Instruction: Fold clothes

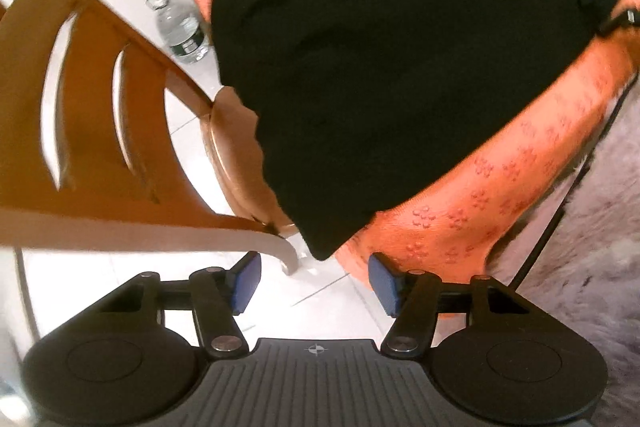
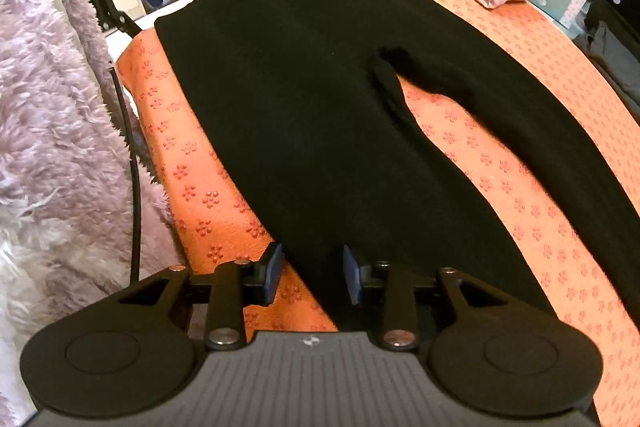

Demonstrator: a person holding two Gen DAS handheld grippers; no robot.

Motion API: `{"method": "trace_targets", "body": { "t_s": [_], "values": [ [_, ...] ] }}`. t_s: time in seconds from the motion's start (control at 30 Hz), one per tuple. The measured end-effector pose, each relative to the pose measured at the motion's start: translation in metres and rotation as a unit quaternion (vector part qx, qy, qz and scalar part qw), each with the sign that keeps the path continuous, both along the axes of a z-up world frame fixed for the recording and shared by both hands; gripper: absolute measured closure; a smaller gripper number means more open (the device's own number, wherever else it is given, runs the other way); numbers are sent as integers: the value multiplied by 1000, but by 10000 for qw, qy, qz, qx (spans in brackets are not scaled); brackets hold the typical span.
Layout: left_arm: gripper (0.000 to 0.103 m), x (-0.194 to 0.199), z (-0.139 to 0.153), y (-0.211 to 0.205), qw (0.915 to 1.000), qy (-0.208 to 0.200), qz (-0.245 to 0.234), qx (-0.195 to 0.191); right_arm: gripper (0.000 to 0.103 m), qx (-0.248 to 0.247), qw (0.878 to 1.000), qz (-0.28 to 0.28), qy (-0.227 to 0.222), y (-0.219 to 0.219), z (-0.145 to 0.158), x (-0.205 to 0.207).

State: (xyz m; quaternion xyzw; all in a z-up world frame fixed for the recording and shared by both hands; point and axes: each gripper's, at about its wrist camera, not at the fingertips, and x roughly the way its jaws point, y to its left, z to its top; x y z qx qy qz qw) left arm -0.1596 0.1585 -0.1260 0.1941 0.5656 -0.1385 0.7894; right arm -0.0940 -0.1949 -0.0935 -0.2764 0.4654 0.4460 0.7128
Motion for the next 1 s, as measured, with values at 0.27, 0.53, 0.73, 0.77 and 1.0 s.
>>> {"method": "trace_targets", "body": {
  "t_s": [0.27, 0.53, 0.73, 0.77, 1.0],
  "values": [
    [69, -1, -4, -9, 9976, -490, -411, 262, 65, -143, 9996, 75, -251, 9, 0, -3],
    [93, -15, 10, -5, 9958, -907, -66, 77, 65, -247, 9986, 310, -351, 11, 2, -13],
    [94, -13, 33, 7, 9939, -1086, 204, -72, 97, -170, 9986, 341, -355, 11, 1, -10],
    [94, -14, 34, 8, 9936, -1108, 198, -68, 99, -206, 9984, 343, -396, 13, 1, -9],
    [94, -1, 57, 5, 9897, -1387, 345, -124, 100, 61, 9960, -99, -885, 10, 49, 16]
  ]
}}
